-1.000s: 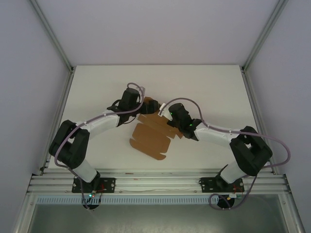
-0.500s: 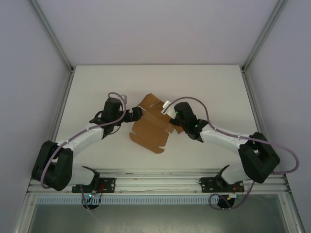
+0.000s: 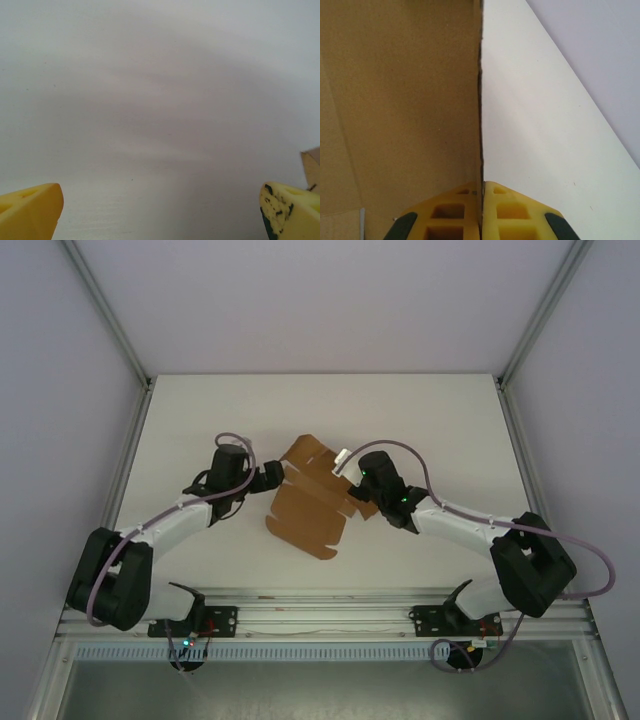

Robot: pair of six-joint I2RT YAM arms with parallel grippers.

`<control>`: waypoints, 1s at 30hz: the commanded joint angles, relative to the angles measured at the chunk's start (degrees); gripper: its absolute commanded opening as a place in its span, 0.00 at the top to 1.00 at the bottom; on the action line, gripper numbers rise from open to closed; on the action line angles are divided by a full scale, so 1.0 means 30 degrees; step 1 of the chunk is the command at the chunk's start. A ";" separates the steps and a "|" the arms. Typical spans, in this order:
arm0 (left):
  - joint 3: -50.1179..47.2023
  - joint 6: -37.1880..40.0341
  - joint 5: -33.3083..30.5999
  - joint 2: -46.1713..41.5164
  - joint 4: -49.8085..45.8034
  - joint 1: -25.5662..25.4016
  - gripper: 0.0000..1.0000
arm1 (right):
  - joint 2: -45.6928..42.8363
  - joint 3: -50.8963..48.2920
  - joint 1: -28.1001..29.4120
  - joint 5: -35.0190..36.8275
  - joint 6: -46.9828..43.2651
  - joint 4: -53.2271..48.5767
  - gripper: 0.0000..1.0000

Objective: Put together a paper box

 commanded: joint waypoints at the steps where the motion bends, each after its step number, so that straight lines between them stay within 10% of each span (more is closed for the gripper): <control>1: 0.0207 0.0274 0.0331 0.0586 0.0327 0.0108 0.00 | -0.0098 0.0230 -0.0043 -0.0354 0.0522 -0.0280 0.94; 9: -0.0633 0.1837 0.7309 0.0876 0.3512 0.0082 0.00 | -0.0044 0.0260 -0.0054 -0.0526 0.0639 -0.0338 0.94; 14: -0.0001 0.2094 0.7384 0.2021 0.2759 0.0065 0.01 | -0.0107 0.0337 -0.0045 -0.0863 0.0793 -0.0231 0.94; 30: -0.0099 0.1302 1.1419 0.4577 0.6251 -0.0123 0.63 | 0.0146 0.0644 -0.0037 -0.1234 0.0994 -0.0384 0.94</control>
